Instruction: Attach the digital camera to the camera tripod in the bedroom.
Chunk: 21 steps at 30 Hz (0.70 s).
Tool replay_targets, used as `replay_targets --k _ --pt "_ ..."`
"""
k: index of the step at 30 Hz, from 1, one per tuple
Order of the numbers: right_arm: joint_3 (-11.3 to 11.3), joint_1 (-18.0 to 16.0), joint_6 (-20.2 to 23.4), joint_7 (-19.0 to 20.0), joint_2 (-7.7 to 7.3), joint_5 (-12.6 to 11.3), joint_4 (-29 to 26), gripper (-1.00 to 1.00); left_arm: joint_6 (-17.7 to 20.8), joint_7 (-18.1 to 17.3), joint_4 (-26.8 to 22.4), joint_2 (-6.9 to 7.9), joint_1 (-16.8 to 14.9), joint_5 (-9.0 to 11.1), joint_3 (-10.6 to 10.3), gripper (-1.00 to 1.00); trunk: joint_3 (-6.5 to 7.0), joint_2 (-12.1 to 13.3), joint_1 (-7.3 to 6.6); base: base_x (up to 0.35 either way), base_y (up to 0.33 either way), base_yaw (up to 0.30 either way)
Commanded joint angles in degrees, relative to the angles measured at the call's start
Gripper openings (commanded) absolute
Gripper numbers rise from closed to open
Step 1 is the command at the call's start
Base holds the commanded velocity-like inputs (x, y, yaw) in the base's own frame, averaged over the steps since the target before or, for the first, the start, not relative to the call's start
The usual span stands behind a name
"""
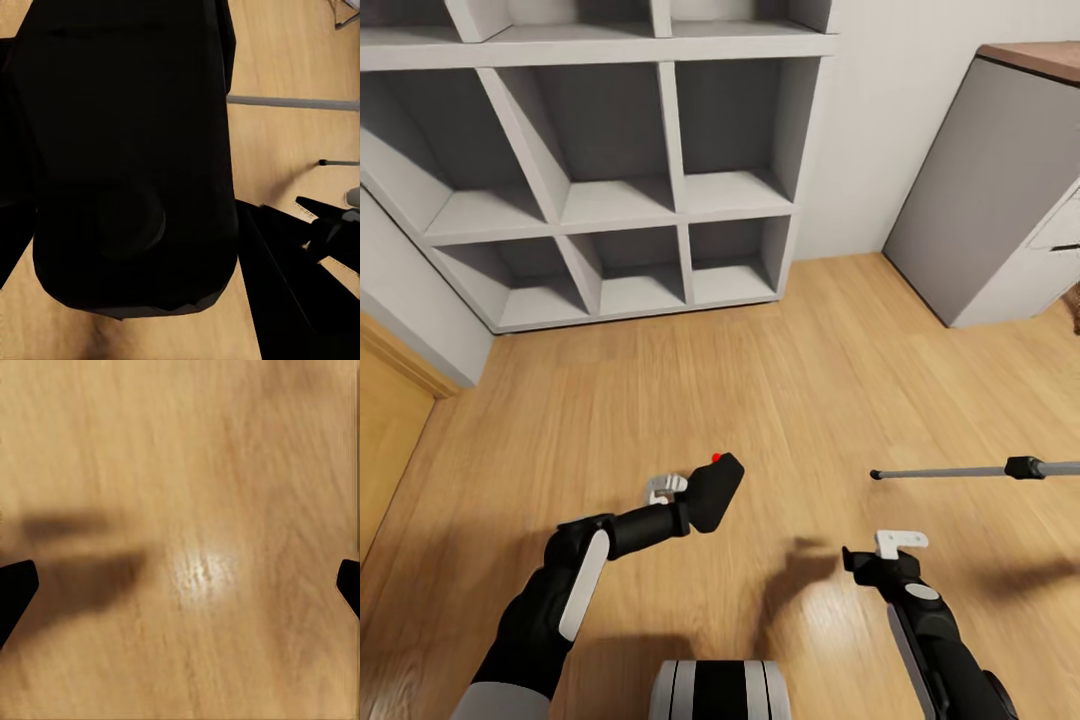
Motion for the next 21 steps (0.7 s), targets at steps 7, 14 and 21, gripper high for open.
replay_targets --k 7,14,21 --pt "-0.06 -0.01 0.55 0.06 -0.02 0.54 -0.49 1.0 -0.05 0.1 2.22 0.22 -0.02 0.14 0.27 -1.0 1.52 0.08 -0.19 0.0 0.0 0.0" --pt "0.44 -0.01 1.03 0.06 0.09 0.84 -2.66 1.0 -7.3 0.25 9.29 0.37 0.13 0.15 0.47 -1.0 3.07 0.17 -0.37 0.0 0.0 0.0" --pt "0.51 -0.01 3.01 0.06 0.4 0.88 -4.76 1.0 -13.86 -0.3 12.57 0.91 0.15 2.11 0.53 -1.0 4.62 0.27 -0.55 0.0 0.0 0.0"
